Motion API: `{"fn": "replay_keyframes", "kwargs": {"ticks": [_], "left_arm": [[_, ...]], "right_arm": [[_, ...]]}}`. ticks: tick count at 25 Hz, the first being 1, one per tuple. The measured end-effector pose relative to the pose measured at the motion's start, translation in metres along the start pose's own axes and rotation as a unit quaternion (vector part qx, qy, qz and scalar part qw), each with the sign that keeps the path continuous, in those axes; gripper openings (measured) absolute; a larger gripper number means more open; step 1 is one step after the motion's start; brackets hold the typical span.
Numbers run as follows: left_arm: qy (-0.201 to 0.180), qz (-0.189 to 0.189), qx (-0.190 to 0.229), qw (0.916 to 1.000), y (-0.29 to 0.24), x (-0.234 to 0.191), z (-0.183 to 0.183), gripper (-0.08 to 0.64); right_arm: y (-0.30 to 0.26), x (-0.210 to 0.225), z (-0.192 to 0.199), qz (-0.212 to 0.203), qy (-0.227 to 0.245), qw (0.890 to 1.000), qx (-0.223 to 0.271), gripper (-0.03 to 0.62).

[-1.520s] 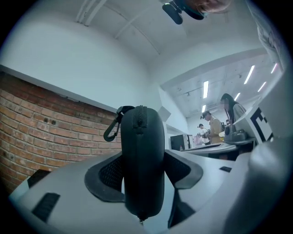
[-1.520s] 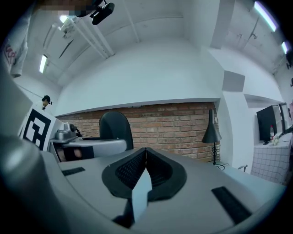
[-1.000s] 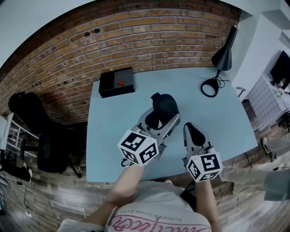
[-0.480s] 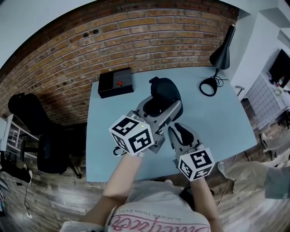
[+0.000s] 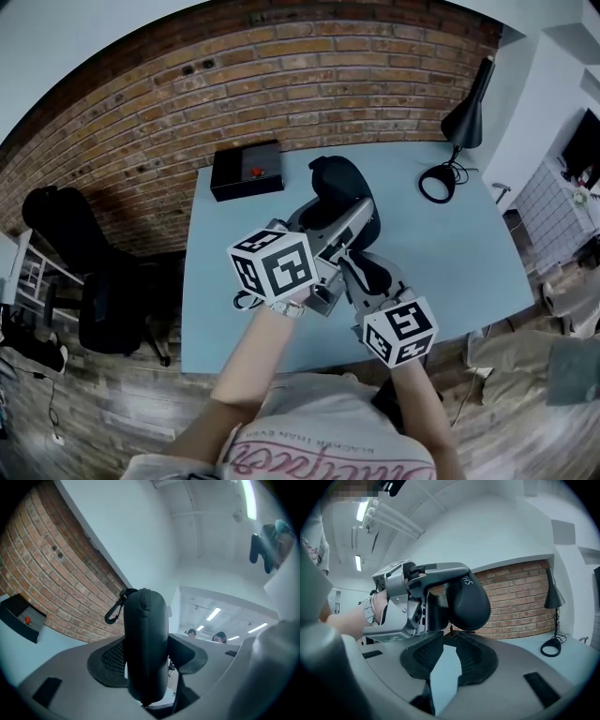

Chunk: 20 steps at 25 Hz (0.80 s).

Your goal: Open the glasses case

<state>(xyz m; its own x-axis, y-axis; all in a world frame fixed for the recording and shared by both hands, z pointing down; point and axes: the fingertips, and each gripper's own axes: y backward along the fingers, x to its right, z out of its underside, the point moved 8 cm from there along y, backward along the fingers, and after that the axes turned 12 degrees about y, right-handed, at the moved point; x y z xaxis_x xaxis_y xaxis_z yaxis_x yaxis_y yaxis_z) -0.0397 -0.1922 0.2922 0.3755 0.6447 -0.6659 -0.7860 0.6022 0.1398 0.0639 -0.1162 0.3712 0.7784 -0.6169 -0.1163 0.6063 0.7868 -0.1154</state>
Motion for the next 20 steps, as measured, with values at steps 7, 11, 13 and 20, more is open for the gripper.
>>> {"fn": "replay_keyframes", "kwargs": {"ticks": [7,11,13,20], "left_arm": [[0.083,0.011,-0.001,0.9965,0.003,-0.013,0.001,0.262],[0.094,0.006,0.006,0.9956,0.004,-0.018,0.002,0.262],[0.093,0.004,0.008,0.9956,0.004,-0.018,0.003,0.262],[0.095,0.012,0.014,0.9954,0.004,-0.016,0.006,0.262]], "right_arm": [[-0.007,-0.002,0.0,0.004,-0.011,1.0,-0.008,0.094],[-0.007,-0.001,0.0,-0.001,-0.026,1.0,-0.003,0.075],[-0.007,-0.002,0.001,-0.003,-0.03,1.0,-0.002,0.057],[-0.004,0.001,0.001,0.01,-0.041,0.999,0.004,0.017]]}}
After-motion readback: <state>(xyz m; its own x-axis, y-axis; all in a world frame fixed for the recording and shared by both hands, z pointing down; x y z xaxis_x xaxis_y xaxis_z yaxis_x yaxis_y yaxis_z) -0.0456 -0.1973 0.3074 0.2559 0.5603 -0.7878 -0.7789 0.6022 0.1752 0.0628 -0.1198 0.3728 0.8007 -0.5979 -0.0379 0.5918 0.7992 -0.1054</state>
